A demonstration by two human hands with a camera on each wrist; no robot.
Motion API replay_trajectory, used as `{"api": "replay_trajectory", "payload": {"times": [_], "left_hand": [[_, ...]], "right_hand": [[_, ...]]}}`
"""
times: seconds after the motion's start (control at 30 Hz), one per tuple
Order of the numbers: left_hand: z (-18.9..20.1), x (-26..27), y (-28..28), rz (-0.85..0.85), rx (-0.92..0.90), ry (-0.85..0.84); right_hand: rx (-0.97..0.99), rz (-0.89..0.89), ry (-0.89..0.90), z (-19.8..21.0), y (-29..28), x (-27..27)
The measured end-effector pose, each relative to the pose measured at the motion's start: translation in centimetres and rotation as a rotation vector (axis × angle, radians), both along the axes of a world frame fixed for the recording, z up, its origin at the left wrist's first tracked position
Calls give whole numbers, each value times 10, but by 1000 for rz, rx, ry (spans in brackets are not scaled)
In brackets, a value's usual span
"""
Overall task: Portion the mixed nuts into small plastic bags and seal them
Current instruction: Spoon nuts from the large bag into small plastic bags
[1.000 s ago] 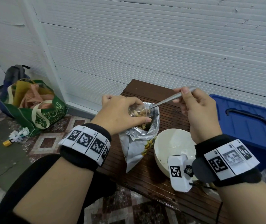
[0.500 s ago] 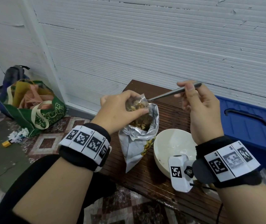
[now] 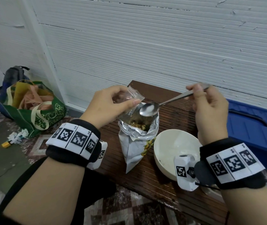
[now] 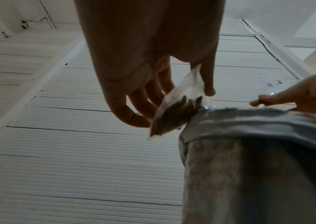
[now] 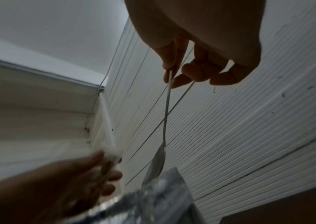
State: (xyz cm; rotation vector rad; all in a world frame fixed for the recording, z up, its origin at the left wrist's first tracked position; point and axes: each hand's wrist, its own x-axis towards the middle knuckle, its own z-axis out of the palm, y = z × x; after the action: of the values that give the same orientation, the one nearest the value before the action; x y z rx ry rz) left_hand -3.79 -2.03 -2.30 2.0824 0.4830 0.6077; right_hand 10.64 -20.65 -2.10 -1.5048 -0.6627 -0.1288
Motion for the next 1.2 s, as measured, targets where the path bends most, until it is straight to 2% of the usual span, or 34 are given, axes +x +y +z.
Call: {"api": "replay_trajectory", "payload": {"times": [0.23,0.33,0.6,0.9,1.2], "left_hand": [[1,1,-5,-99,-28,72],[0,1,-4,-107,-42,57],[0,1,-5,-86,-32,61],[0,1,-5,-98,-41,88],[10,-8,1,-47,-7,69]], "right_hand": [[-520,158,-411,-22,16,-21],[-555,206,-436,-29,18,-27],[-429,197,-238,-33,17,-24],[-386,171,-88,-33,20,-30],[-260,-98,157,-27,13,-15]]}}
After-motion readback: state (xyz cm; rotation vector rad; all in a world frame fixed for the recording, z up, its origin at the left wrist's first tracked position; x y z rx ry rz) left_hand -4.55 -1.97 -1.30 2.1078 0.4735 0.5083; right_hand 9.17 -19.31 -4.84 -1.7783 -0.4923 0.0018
